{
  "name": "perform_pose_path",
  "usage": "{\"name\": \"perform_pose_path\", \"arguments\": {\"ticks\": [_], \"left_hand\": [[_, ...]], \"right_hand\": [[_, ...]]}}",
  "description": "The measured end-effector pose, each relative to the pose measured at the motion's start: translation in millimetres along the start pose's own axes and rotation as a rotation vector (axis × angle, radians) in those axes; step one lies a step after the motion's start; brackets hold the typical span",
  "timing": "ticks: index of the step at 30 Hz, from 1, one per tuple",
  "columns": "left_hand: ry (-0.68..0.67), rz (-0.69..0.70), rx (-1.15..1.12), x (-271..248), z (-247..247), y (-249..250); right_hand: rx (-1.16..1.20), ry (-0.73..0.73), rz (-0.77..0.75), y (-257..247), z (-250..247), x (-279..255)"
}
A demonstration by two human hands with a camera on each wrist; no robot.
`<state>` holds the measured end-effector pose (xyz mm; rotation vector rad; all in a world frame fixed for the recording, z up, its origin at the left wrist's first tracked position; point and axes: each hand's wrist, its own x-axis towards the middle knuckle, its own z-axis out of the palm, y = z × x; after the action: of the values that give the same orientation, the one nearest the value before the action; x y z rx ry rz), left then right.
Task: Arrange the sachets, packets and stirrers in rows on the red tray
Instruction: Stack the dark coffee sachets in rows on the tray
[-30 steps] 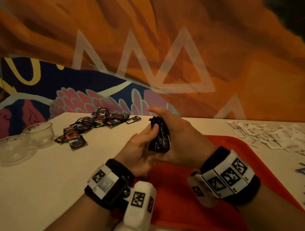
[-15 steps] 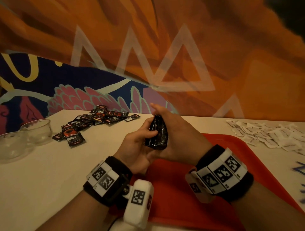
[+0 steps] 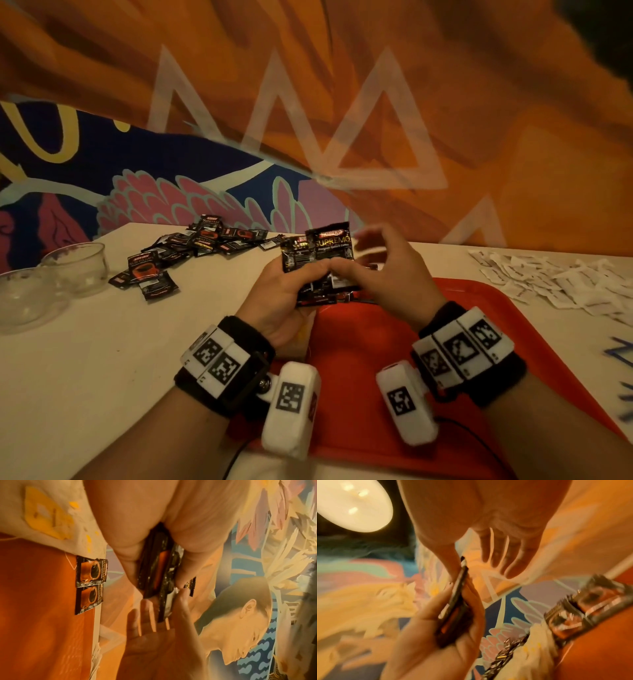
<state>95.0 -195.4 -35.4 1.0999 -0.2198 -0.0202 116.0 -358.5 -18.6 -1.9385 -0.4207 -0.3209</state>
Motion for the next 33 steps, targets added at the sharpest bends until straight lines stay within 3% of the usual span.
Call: {"name": "perform_pose_path", "arguments": {"ticks": [2,5,9,13,15,18,22,25,28,33], "left_hand": [[0.029,0.021,0.016,1,-2,0],[0.119,0.061,0.06,4,-3,-4],[0.245,0.196,0.143,7,-1,-3],[0.164,0.23,0.143,-1,11,-2],[0.185,0.232,0.107,-2,12,-3],[0.276,0.224,0.064,3,7,-2],[0.298,0.233,0.134,5,2,-3],[0.3,0.247,0.154,5,1,-2],[0.315,0.256,0.142,6,1,-1],[0.294,0.264,0.135,5,-1,-1]], "right_hand": [[0.16,-0.047,0.067,6,0,3],[0.266,-0.066,0.039,3,0,4],[-0.121,0.118,-0.204,-4,-2,0],[-0.364,0.067,-0.42,-12,8,-7],[-0.425,0.028,-0.489,-11,10,-7],[-0.344,-0.018,-0.396,-9,6,-7],[-0.201,0.04,-0.169,-8,-1,-1],[-0.017,-0.064,-0.058,-9,-3,0],[0.031,-0.128,0.002,-8,-4,-1],[-0.126,-0.14,-0.033,-2,-5,1]]}}
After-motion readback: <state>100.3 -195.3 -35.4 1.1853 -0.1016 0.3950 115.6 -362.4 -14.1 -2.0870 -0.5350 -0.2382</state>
